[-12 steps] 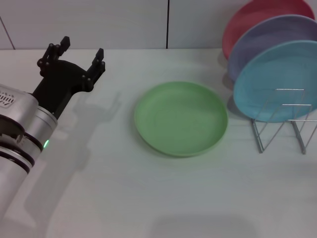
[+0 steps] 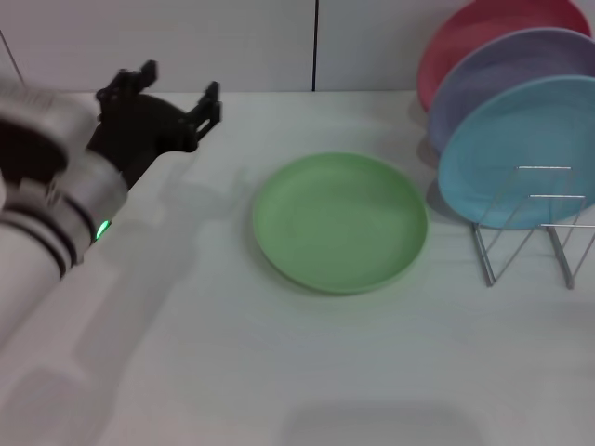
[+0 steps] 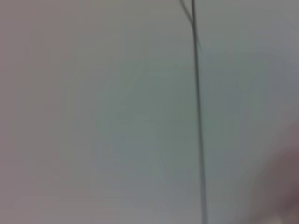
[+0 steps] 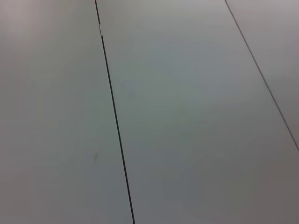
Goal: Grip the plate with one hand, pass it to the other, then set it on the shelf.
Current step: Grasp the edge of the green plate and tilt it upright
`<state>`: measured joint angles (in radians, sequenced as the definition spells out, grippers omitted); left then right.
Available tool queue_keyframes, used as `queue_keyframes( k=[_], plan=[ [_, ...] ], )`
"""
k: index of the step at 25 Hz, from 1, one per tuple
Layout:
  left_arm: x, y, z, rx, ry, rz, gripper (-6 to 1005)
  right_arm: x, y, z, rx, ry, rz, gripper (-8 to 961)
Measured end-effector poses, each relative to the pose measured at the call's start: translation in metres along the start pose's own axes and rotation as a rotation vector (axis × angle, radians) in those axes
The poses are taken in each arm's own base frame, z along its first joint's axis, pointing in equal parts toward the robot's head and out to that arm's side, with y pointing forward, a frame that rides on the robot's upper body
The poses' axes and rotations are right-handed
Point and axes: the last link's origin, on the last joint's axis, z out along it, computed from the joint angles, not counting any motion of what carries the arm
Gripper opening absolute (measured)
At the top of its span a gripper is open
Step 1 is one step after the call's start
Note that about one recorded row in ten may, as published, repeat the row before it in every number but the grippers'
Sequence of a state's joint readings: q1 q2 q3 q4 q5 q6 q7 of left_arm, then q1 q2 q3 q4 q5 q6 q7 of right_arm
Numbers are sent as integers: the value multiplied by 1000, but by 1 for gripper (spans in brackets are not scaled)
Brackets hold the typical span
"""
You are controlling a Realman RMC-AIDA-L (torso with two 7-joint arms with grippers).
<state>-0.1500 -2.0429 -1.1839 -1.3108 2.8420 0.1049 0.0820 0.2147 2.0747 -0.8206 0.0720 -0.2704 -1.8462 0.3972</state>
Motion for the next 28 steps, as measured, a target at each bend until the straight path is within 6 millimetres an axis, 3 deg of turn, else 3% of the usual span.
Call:
queue_keyframes(
  k=[3, 4, 9, 15, 19, 28],
  plan=[
    [14, 12, 3, -50, -150, 29, 761, 1, 0, 1, 2, 7, 0, 760],
    [22, 25, 6, -99, -243, 42, 760, 3, -1, 1, 5, 17, 1, 760],
    [26, 46, 14, -184, -419, 7, 758, 7, -2, 4, 10, 41, 0, 760],
    [15, 50, 30, -181, -512, -50, 755, 8, -2, 4, 1, 51, -1, 759],
    [6, 42, 42, -149, -578, -135, 753, 8, -2, 4, -7, 53, -3, 759],
    [-6, 37, 48, -144, -642, -181, 748, 7, -2, 4, -7, 53, -8, 758]
  ],
)
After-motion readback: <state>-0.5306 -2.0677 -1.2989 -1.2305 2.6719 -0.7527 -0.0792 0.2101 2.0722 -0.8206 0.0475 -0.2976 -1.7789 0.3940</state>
